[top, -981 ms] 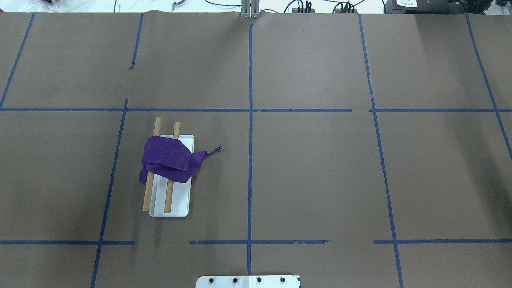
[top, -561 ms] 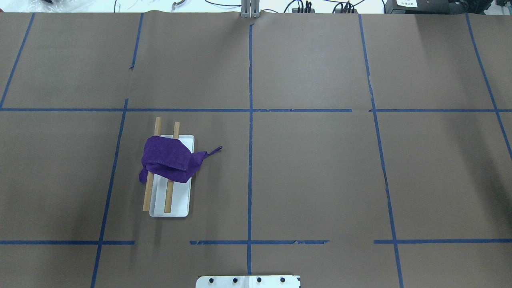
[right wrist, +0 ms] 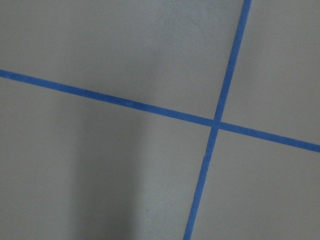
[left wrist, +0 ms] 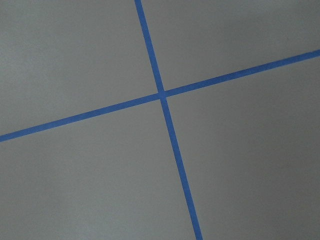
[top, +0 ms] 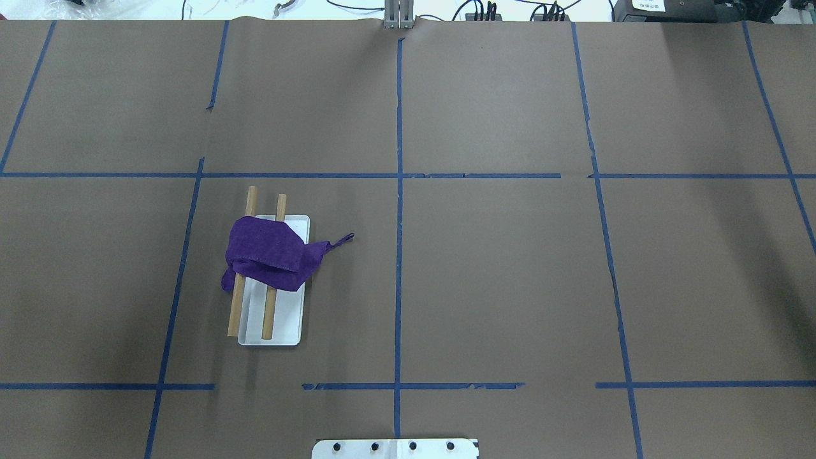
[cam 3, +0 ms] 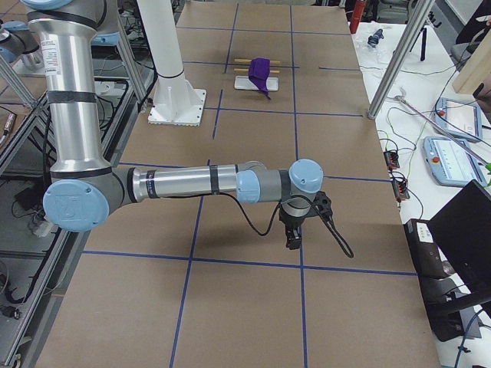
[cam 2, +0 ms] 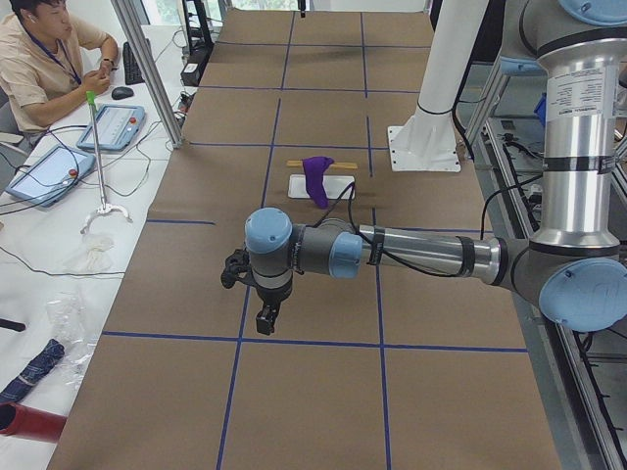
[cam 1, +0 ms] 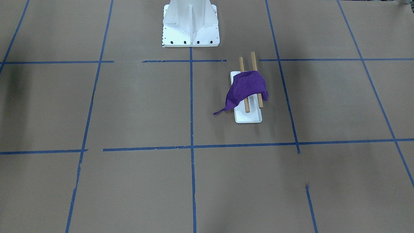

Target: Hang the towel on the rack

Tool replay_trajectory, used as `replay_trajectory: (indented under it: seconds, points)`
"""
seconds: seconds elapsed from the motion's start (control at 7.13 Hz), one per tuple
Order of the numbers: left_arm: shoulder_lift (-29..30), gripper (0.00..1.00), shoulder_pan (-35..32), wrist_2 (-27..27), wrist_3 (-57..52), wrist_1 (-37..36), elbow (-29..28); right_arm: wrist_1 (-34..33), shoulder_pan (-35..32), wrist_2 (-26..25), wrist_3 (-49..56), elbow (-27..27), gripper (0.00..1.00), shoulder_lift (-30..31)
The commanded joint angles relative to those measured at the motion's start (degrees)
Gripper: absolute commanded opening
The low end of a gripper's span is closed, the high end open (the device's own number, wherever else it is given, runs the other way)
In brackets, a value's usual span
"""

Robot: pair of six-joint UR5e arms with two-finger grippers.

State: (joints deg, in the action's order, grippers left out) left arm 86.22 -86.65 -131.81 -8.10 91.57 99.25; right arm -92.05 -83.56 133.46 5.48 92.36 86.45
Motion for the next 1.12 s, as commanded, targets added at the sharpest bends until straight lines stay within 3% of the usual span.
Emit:
replay_trajectory:
  seconds: [0.0,0.14,0.98]
  points:
    - [0.44,1.00,0.51,-0.02,-0.07,3.50,0.33,0.02,-0.20,0.48,0.23,0.01,1.00,-0.49]
    - [0.53,1.00,0.60,0.06,0.02,7.19,-0.28,0.20,-0.20,0.40,0.15,-0.16,1.00,-0.49]
    - [1.23,1.00,0.78,0.15,-0.07,7.58,-0.37,0.82,-0.38,0.31,-0.03,2.12,1.00,2.40]
